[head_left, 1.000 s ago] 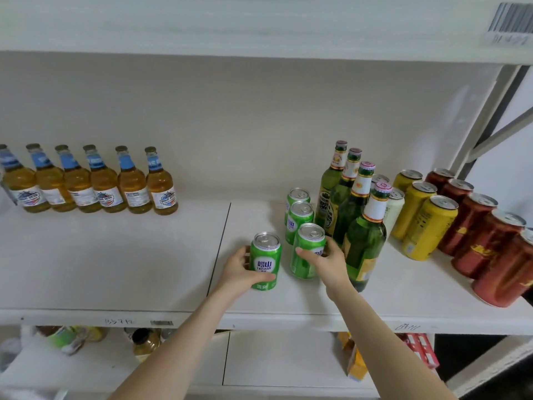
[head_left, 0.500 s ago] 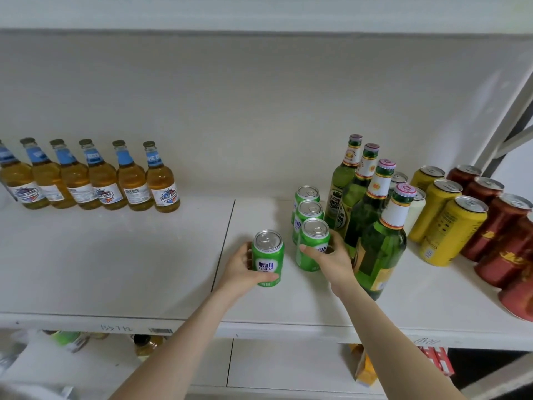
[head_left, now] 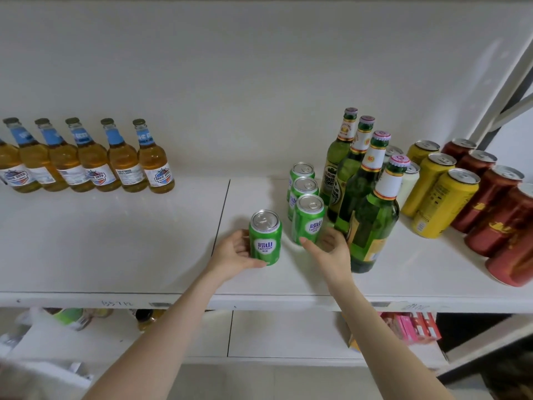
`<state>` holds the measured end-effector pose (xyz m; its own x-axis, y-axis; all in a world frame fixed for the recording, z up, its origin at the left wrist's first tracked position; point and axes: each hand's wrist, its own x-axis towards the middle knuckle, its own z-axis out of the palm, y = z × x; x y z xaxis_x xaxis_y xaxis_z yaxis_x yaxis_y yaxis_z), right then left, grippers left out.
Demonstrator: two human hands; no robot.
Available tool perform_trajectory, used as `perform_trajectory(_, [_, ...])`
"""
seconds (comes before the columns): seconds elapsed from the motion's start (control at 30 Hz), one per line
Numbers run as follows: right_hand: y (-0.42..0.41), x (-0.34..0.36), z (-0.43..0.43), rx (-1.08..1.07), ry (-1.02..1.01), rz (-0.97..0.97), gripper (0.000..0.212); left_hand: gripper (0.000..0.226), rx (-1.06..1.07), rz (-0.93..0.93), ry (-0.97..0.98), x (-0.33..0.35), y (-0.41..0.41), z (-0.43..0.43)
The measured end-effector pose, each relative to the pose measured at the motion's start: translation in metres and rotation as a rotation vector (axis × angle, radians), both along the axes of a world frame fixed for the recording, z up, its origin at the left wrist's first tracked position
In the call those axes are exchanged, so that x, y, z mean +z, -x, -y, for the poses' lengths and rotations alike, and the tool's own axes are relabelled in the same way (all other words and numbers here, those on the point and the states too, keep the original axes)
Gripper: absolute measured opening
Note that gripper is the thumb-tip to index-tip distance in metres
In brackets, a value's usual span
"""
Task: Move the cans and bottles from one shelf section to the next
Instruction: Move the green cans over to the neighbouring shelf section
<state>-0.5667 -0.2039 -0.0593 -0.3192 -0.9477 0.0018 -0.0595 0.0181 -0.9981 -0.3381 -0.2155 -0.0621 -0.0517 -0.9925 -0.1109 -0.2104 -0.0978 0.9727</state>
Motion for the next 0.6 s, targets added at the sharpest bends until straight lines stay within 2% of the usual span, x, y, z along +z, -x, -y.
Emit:
perform_trajectory(0.17, [0.000,0.003,-0.037,0.099,0.017,-0.090,0.060,0.061,-0.028,-0.007,0.006,-0.002,0.015,-0.020])
perform_trajectory(0.33, [0.006,0.019,-0.058,0.247,0.029,-0.090,0.068,0.064,-0.100,-0.032,-0.001,-0.001,0.042,-0.035])
perform_trajectory(0.47, [0.021,0.026,-0.066,0.263,0.060,-0.078,0.053,0.064,-0.164,-0.044,-0.005,-0.001,0.064,-0.040])
perform_trajectory(0.6, [0.032,0.027,-0.065,0.243,0.062,-0.056,0.048,0.063,-0.173,-0.026,0.006,0.001,0.080,-0.036])
